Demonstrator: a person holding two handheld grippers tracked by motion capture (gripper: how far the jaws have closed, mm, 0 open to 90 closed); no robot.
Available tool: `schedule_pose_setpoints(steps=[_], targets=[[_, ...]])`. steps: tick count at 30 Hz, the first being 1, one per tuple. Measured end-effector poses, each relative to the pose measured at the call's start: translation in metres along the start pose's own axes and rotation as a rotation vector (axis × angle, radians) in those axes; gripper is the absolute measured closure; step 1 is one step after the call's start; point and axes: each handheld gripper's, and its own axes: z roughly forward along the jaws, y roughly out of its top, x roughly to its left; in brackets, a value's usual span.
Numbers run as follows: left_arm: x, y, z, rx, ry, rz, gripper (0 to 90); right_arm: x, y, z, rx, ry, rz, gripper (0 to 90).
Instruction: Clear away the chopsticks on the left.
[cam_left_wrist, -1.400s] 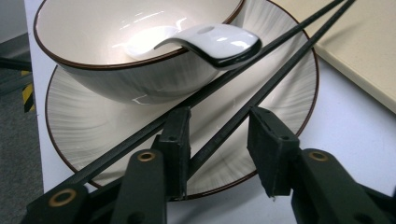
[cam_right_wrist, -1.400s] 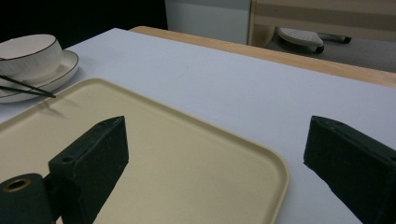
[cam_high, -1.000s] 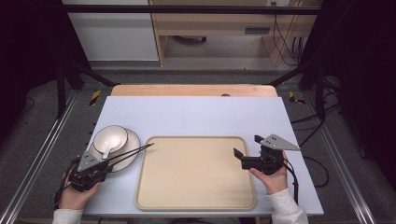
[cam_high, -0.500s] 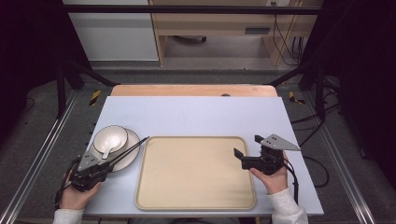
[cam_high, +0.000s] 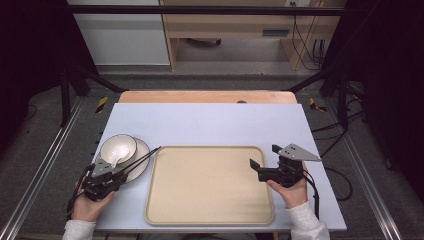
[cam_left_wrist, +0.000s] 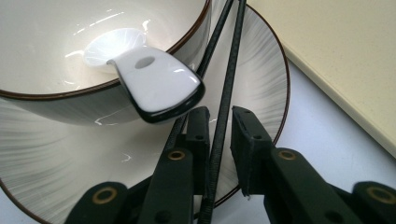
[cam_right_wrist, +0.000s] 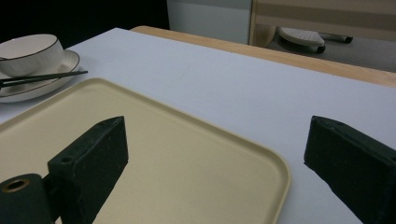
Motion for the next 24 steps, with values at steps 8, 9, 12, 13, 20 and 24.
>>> schedule_pose_setpoints(steps=[8, 9, 12, 13, 20, 24], targets=[[-0.003, 0.001, 0.000, 0.001, -0.020, 0.000, 84.8, 0.000, 0.001, -0.001, -0.002, 0.003, -0.002, 6.3], [-0.004, 0.001, 0.001, -0.002, -0.022, -0.003, 84.9, 0.000, 0.001, -0.001, -0.002, 0.003, -0.002, 6.2], [-0.006, 0.001, -0.001, -0.010, -0.023, 0.001, 85.0, -0.001, 0.001, -0.002, -0.003, 0.001, 0.000, 6.2], [-0.007, 0.001, -0.002, -0.016, -0.024, -0.001, 85.1, -0.001, 0.001, -0.002, -0.002, 0.001, 0.003, 6.2], [-0.015, 0.006, -0.011, -0.051, -0.042, -0.015, 85.2, -0.001, 0.002, -0.004, -0.008, -0.002, 0.001, 6.0], [-0.022, 0.009, -0.017, -0.082, -0.041, -0.008, 85.1, -0.003, 0.003, -0.006, -0.018, -0.009, 0.003, 5.5]])
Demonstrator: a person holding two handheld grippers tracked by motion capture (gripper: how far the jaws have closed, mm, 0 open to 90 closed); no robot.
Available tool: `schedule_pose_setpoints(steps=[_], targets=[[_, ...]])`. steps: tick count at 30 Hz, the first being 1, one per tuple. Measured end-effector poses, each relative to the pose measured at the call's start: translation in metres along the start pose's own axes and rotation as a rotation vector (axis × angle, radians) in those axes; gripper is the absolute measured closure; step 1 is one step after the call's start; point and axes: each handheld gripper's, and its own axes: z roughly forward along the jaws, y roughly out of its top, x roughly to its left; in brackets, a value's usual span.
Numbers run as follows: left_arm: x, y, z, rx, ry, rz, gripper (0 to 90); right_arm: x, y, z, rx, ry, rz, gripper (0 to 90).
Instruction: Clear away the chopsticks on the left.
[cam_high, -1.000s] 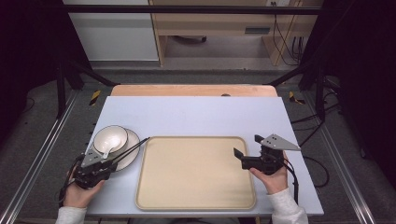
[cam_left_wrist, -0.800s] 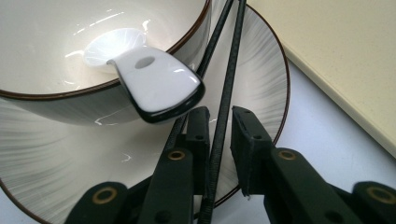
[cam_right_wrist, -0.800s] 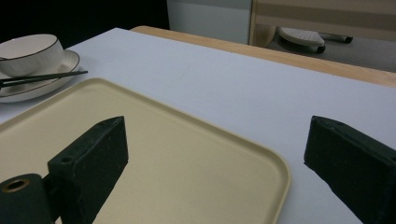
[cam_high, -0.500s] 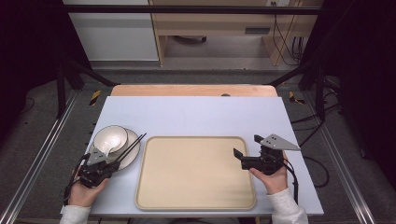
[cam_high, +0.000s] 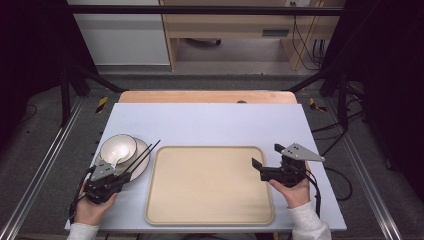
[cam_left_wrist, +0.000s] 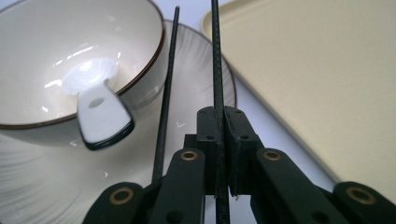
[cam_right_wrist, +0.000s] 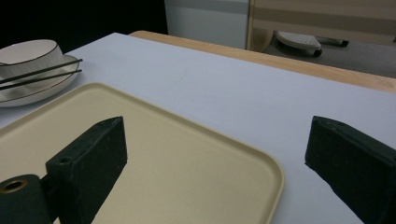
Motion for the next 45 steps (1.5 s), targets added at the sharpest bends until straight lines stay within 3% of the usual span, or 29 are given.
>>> schedule_pose_setpoints(steps=[5, 11, 16, 23, 29, 32, 42, 45], targets=[[-0.012, 0.005, -0.007, -0.044, 0.007, -0.013, 85.1, -0.002, 0.001, -0.003, -0.008, -0.007, 0.001, 5.0], [-0.024, 0.009, -0.013, -0.094, 0.007, -0.081, 85.1, -0.003, 0.002, -0.005, -0.015, -0.017, 0.011, 4.9], [-0.034, 0.012, -0.016, -0.112, 0.019, -0.097, 85.1, -0.002, 0.002, -0.004, -0.011, -0.016, 0.009, 4.9], [-0.059, 0.016, -0.014, -0.166, 0.050, -0.122, 85.1, -0.002, 0.001, -0.003, -0.010, -0.015, 0.015, 5.0], [-0.071, 0.018, -0.007, -0.190, 0.086, -0.195, 85.1, 0.000, 0.000, -0.001, -0.004, -0.011, 0.012, 5.2], [-0.075, 0.017, -0.005, -0.217, 0.092, -0.266, 85.1, 0.001, 0.000, 0.001, 0.000, -0.007, 0.015, 5.2], [-0.093, 0.013, 0.001, -0.247, 0.146, -0.340, 85.1, 0.001, 0.000, 0.000, -0.009, 0.001, 0.011, 5.3], [-0.095, 0.008, 0.004, -0.247, 0.144, -0.361, 85.1, 0.002, 0.000, 0.001, -0.004, 0.002, 0.016, 5.3]])
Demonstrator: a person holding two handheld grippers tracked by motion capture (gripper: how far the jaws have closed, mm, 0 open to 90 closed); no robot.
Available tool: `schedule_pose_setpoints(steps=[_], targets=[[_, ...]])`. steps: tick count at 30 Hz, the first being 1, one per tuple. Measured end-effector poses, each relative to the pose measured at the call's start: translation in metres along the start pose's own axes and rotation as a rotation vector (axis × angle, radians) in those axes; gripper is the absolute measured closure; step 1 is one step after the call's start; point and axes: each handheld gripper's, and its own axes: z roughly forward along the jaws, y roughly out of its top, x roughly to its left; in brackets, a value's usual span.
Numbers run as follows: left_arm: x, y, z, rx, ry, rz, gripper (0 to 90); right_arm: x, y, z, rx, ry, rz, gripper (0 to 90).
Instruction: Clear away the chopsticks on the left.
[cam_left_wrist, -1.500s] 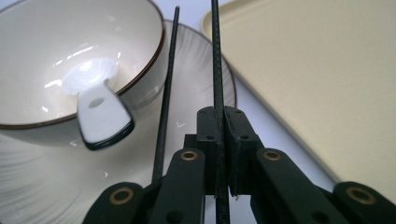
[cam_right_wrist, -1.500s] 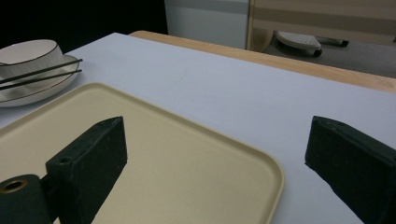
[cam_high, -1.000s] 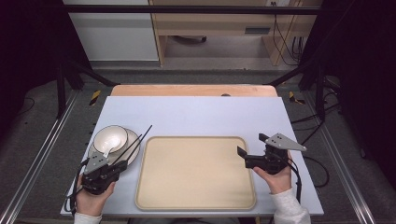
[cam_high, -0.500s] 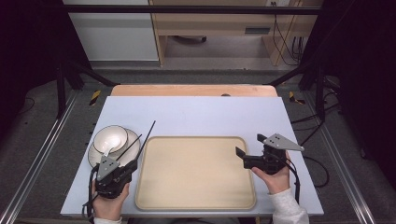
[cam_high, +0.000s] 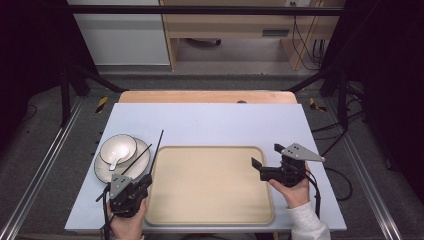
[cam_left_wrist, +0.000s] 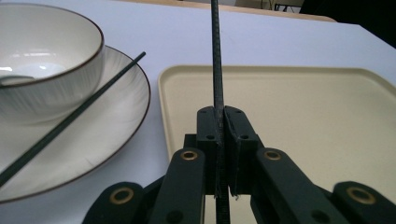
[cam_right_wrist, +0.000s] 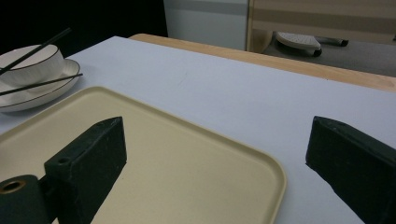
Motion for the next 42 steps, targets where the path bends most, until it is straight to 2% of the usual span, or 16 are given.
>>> schedule_pose_setpoints(steps=[3, 4, 8, 10, 14, 23, 31, 42], targets=[[-0.001, -0.005, 0.002, 0.003, 0.017, -0.007, 85.1, 0.001, 0.000, 0.001, 0.001, 0.001, -0.004, 5.3], [-0.002, -0.010, 0.003, 0.001, 0.024, -0.026, 85.1, 0.001, 0.000, 0.001, 0.001, 0.001, -0.005, 5.3], [-0.004, -0.020, 0.006, 0.007, 0.038, -0.043, 85.1, 0.001, 0.000, 0.000, 0.002, 0.003, -0.004, 5.3], [-0.005, -0.030, 0.010, 0.015, 0.043, -0.062, 85.2, 0.000, 0.000, 0.000, 0.001, 0.003, -0.004, 5.4], [-0.005, -0.038, 0.016, 0.029, 0.040, -0.078, 85.2, 0.001, 0.000, 0.001, 0.003, 0.002, -0.002, 5.4], [-0.006, -0.045, 0.023, 0.065, 0.056, -0.098, 85.2, 0.001, -0.001, 0.003, 0.012, 0.000, -0.006, 5.4], [-0.008, -0.048, 0.030, 0.103, 0.066, -0.095, 85.1, 0.001, 0.000, 0.001, 0.008, 0.003, -0.006, 5.5], [-0.010, -0.047, 0.031, 0.115, 0.058, -0.088, 84.7, 0.001, 0.000, 0.001, 0.009, 0.001, -0.010, 5.4]])
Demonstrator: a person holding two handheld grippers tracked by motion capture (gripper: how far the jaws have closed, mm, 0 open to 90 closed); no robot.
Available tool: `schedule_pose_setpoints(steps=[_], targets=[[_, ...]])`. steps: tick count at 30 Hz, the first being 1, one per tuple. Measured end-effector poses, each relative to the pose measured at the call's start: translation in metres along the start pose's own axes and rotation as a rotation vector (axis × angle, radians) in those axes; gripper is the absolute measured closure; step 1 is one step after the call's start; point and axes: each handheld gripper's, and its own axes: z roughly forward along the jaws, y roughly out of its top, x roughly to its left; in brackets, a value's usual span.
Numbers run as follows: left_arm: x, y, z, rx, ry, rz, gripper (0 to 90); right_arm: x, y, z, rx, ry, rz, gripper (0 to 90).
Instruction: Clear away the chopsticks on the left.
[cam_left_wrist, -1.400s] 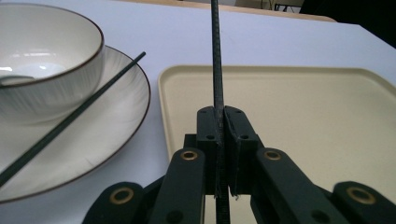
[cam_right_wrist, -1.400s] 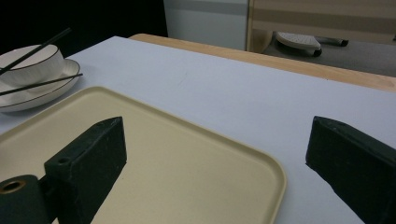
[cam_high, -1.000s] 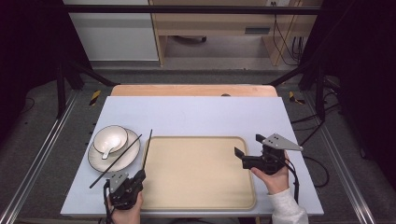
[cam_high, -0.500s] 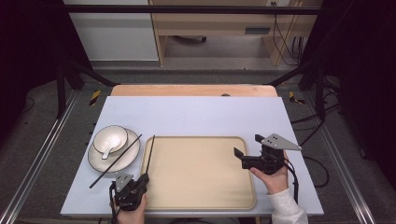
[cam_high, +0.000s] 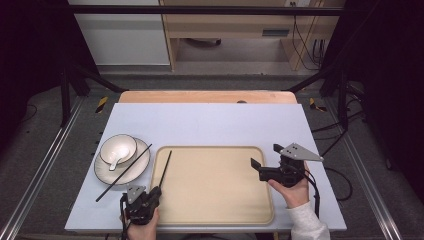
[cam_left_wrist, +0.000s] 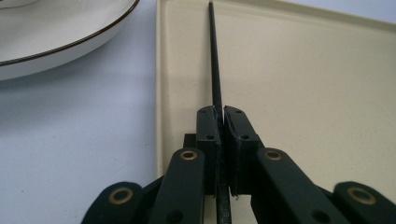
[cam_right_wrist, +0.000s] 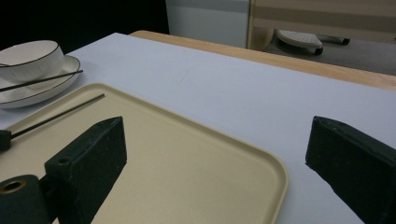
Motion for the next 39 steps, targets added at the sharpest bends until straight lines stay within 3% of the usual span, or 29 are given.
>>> schedule_pose_setpoints(steps=[9, 10, 12, 17, 18, 19, 22, 24, 25, 26, 28, 29, 31, 34, 37, 39], targets=[[0.000, 0.010, -0.008, -0.024, -0.018, 0.026, 80.1, -0.001, 0.001, -0.002, -0.009, -0.004, 0.005, 5.4], [0.000, 0.018, -0.013, -0.042, -0.040, 0.050, 79.0, -0.001, 0.001, -0.002, -0.007, -0.005, 0.008, 5.4], [0.000, 0.027, -0.019, -0.055, -0.036, 0.084, 77.2, -0.001, 0.001, -0.003, -0.010, -0.004, 0.005, 5.4], [0.006, 0.047, -0.028, -0.076, -0.079, 0.116, 69.2, -0.001, 0.001, -0.004, -0.014, -0.005, 0.009, 5.4], [0.007, 0.051, -0.029, -0.075, -0.082, 0.134, 67.8, -0.001, 0.001, -0.004, -0.014, -0.004, 0.013, 5.4], [0.009, 0.058, -0.033, -0.066, -0.087, 0.180, 65.7, -0.001, 0.000, -0.004, -0.010, -0.002, 0.013, 5.4], [0.015, 0.065, -0.037, -0.054, -0.092, 0.207, 59.9, 0.000, -0.001, -0.004, -0.007, -0.005, 0.020, 5.4], [0.017, 0.067, -0.037, -0.048, -0.093, 0.217, 58.1, 0.000, 0.000, -0.004, -0.007, -0.005, 0.019, 5.4], [0.018, 0.068, -0.038, -0.041, -0.092, 0.235, 54.9, 0.000, 0.000, -0.005, -0.010, -0.006, 0.017, 5.4], [0.022, 0.068, -0.040, -0.030, -0.119, 0.270, 49.4, -0.001, 0.001, -0.007, -0.019, -0.003, 0.014, 5.4], [0.025, 0.068, -0.040, -0.022, -0.129, 0.281, 46.0, -0.001, 0.002, -0.008, -0.023, -0.006, 0.017, 5.4], [0.029, 0.065, -0.041, -0.009, -0.138, 0.321, 40.6, -0.002, 0.002, -0.009, -0.026, -0.005, 0.019, 5.4], [0.032, 0.064, -0.042, -0.009, -0.146, 0.337, 39.1, -0.002, 0.002, -0.010, -0.027, -0.008, 0.025, 5.4], [0.042, 0.061, -0.045, -0.013, -0.180, 0.327, 35.7, -0.005, 0.001, -0.012, -0.028, -0.013, 0.038, 5.3], [0.051, 0.059, -0.047, -0.002, -0.186, 0.313, 31.9, -0.008, 0.000, -0.013, -0.032, -0.023, 0.040, 5.3], [0.054, 0.056, -0.048, -0.004, -0.170, 0.328, 30.3, -0.009, 0.000, -0.014, -0.032, -0.024, 0.047, 5.3]])
